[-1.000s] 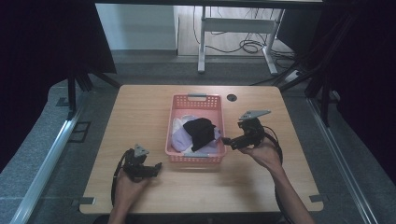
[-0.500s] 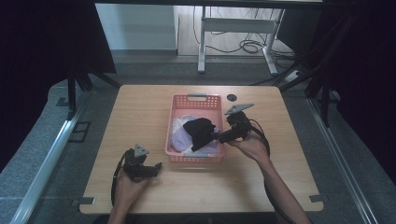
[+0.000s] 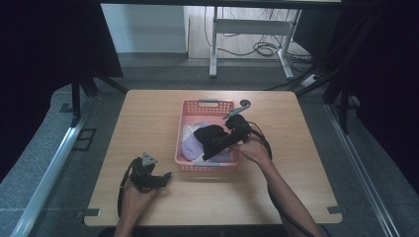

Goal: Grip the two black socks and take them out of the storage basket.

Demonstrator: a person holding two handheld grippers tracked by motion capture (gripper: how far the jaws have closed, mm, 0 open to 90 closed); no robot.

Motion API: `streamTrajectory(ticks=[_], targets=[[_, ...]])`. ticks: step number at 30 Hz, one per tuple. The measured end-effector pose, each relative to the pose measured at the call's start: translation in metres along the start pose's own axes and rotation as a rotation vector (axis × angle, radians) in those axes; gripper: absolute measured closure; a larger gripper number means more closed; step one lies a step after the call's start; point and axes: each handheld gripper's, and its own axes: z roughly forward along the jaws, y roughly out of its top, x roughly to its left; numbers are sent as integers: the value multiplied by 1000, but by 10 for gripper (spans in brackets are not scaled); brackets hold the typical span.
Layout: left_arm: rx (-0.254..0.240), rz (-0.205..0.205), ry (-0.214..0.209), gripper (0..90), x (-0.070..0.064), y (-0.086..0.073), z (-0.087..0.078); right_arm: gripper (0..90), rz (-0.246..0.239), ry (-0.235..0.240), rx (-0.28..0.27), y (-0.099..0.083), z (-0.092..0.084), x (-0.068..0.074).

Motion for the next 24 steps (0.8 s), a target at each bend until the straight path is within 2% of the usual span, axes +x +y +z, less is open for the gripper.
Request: streamTrajectory(ticks=[7, 8, 9, 10, 11, 12, 13, 14, 15, 16, 19, 24], targets=[[1, 3, -1, 112, 0, 0, 0, 171, -9, 1, 60, 3, 14, 0], [-1, 2, -1, 112, 0, 0, 0, 270, -14, 13, 82, 3, 17, 0], [-1, 2, -1, 112, 0, 0, 0, 270, -14, 13, 82, 3, 17, 0], [-1, 2, -1, 112, 0, 0, 0, 390, -10, 27, 94, 3, 19, 0], [-1, 3, 0, 112, 0, 0, 0, 459, -11, 38, 99, 3, 19, 0], [-1, 3, 0, 112, 0, 0, 0, 513, -9, 50, 108, 2, 19, 0], [-1, 3, -1, 112, 0, 0, 0, 513, -9, 50, 108, 2, 19, 0], [-1, 3, 0, 112, 0, 0, 0, 581, -11, 48, 113, 2, 19, 0], [-1, 3, 0, 112, 0, 0, 0, 719, -14, 49, 121, 2, 18, -1], [-1, 3, -1, 112, 0, 0, 0, 771, -7, 44, 123, 2, 18, -1], [-1, 3, -1, 112, 0, 0, 0, 815, 0, 48, 95, 2, 12, -3], [-1, 2, -1, 112, 0, 0, 0, 819, -7, 42, 70, 5, 4, -2]])
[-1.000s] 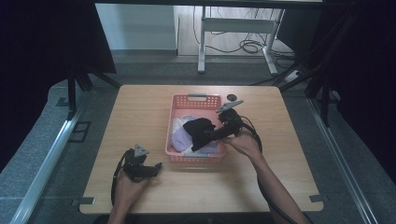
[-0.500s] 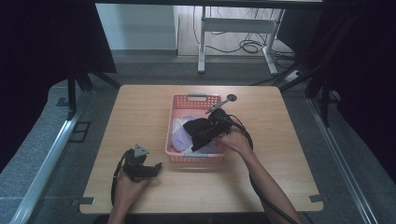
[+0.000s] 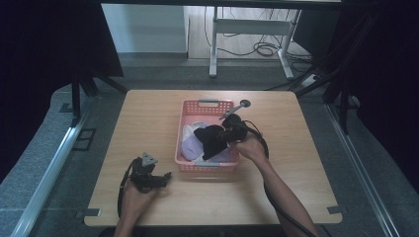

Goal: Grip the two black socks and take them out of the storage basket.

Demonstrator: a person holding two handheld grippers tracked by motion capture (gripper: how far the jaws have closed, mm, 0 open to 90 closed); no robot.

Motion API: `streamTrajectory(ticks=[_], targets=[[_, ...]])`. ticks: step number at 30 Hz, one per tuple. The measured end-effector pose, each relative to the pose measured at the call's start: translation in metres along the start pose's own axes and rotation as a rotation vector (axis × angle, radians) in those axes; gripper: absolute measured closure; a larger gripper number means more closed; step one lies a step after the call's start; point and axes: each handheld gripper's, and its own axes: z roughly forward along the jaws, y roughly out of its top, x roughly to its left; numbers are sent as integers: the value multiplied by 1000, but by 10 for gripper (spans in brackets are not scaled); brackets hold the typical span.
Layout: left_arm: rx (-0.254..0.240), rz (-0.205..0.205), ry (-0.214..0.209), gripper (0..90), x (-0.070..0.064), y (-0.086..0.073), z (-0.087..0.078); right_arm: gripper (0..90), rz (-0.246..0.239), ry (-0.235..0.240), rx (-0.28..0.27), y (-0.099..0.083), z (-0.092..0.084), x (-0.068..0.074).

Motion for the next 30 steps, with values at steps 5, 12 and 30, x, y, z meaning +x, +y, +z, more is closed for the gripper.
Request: streamTrajectory(ticks=[5, 12, 30], targets=[[0, 0, 1, 112, 0, 0, 0, 818, -1, 14, -70, 7, -18, 0], [-1, 0, 0, 112, 0, 0, 0, 818, 2, 13, -114, 12, -35, -1], [0, 0, -1, 112, 0, 0, 0, 816, 11, -5, -203, 17, -77, -7]])
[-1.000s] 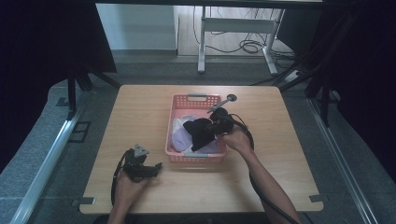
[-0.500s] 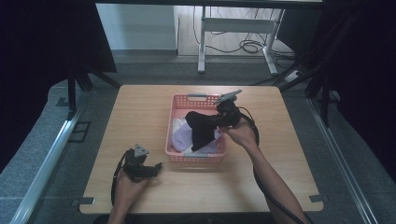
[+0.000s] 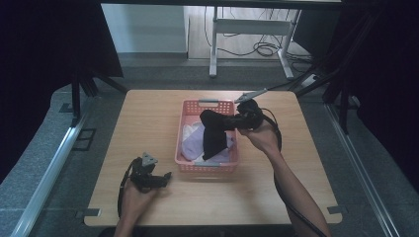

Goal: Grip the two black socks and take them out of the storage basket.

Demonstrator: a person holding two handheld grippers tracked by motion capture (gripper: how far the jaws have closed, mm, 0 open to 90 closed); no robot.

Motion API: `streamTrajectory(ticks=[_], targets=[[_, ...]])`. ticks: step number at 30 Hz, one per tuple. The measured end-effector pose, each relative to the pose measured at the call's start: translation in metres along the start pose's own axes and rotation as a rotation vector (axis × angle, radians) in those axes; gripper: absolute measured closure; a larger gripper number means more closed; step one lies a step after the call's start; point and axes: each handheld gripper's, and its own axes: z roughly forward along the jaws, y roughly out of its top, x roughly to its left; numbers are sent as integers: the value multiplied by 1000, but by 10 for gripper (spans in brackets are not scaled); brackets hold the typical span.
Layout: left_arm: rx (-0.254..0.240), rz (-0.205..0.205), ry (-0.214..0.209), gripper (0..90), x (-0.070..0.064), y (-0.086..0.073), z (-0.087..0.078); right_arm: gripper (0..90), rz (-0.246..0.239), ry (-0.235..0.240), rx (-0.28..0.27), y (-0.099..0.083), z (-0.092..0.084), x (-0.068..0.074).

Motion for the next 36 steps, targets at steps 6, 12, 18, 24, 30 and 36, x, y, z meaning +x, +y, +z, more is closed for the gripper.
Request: streamTrajectory(ticks=[6, 12, 18, 24, 30, 36], targets=[[0, 0, 0, 112, 0, 0, 0, 816, 22, -20, -26, -6, -16, -9], [0, 0, 0, 112, 0, 0, 0, 816, 41, -47, -44, -14, -32, -17], [0, 1, 0, 112, 0, 0, 0, 816, 71, -80, -58, -25, -48, -27], [0, 0, 0, 112, 0, 0, 0, 816, 92, -106, -68, -34, -62, -35], [-3, -4, 0, 112, 0, 0, 0, 814, 115, -151, -72, -48, -77, -46], [-3, -4, 1, 112, 0, 0, 0, 813, 142, -185, -69, -61, -85, -54]])
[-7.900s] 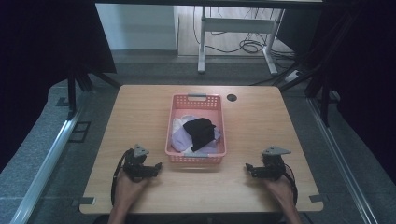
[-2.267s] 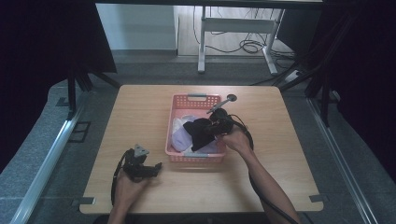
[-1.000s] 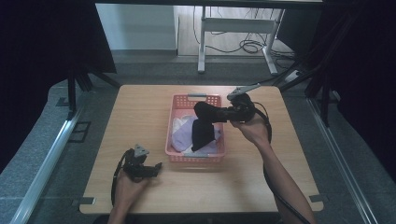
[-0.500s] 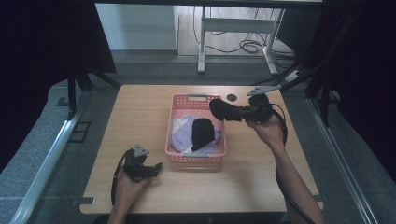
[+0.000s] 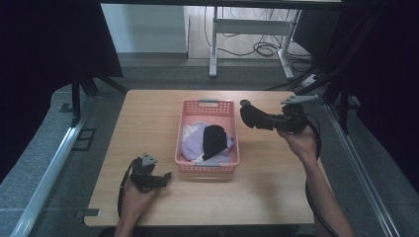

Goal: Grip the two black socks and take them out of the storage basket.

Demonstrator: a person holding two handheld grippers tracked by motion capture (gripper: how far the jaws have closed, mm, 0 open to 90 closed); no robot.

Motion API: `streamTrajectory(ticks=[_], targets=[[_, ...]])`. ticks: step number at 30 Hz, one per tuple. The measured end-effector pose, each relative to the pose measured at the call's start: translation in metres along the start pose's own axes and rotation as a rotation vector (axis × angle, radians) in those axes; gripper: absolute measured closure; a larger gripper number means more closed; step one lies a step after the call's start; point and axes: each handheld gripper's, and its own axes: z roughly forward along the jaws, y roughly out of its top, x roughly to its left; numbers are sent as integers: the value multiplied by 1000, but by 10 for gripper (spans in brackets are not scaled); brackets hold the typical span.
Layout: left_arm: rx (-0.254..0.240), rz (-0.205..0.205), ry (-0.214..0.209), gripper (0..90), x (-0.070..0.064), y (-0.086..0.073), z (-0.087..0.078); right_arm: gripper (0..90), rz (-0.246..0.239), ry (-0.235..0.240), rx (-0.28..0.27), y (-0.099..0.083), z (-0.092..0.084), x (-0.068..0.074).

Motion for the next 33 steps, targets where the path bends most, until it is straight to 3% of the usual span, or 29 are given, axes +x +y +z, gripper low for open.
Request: streamTrajectory(ticks=[17, 29, 33], targets=[[-5, -7, -1, 112, 0, 0, 0, 810, 68, -98, 10, -43, -11, -30], [-6, -6, 0, 112, 0, 0, 0, 806, 70, -150, 71, -90, 15, -34], [-6, -6, 0, 112, 0, 0, 0, 804, 79, -154, 85, -98, 20, -36]])
